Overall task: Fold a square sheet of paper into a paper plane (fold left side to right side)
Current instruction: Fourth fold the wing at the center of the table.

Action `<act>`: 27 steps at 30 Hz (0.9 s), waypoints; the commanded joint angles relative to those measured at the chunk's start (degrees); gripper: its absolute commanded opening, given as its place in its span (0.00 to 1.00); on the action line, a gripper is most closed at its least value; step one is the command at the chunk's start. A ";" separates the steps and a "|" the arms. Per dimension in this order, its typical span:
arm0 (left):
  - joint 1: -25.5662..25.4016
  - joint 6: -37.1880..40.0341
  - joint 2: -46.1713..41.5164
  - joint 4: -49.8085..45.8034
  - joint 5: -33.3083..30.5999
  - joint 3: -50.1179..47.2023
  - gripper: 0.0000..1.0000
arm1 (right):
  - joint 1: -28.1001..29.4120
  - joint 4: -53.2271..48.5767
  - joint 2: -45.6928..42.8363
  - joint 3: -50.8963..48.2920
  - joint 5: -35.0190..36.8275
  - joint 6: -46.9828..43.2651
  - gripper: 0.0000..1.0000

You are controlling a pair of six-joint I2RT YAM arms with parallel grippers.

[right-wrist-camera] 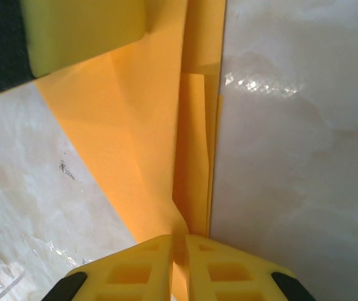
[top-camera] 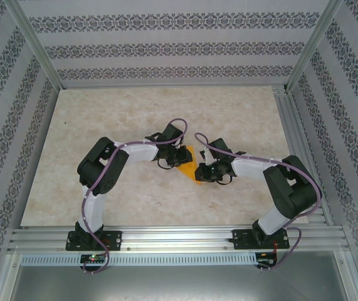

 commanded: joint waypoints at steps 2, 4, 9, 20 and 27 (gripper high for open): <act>0.32 0.06 1.66 -0.38 -0.52 -0.57 0.23 | 0.80 -1.28 1.40 -0.97 2.05 -0.65 0.14; 0.29 0.19 1.66 -0.57 -0.57 -0.49 0.23 | 0.97 -1.59 1.77 -1.29 2.10 -0.65 0.14; 0.65 0.93 1.28 -1.69 -0.46 0.54 0.23 | 1.81 -3.17 1.99 -1.77 3.14 -1.24 0.14; 3.04 4.30 -10.74 -5.58 -0.87 0.26 0.28 | 2.11 -6.22 4.54 -0.94 5.53 0.92 0.12; 1.54 2.15 -14.96 -0.34 1.73 -7.76 0.21 | 2.12 -6.48 5.20 -0.89 5.55 2.69 0.12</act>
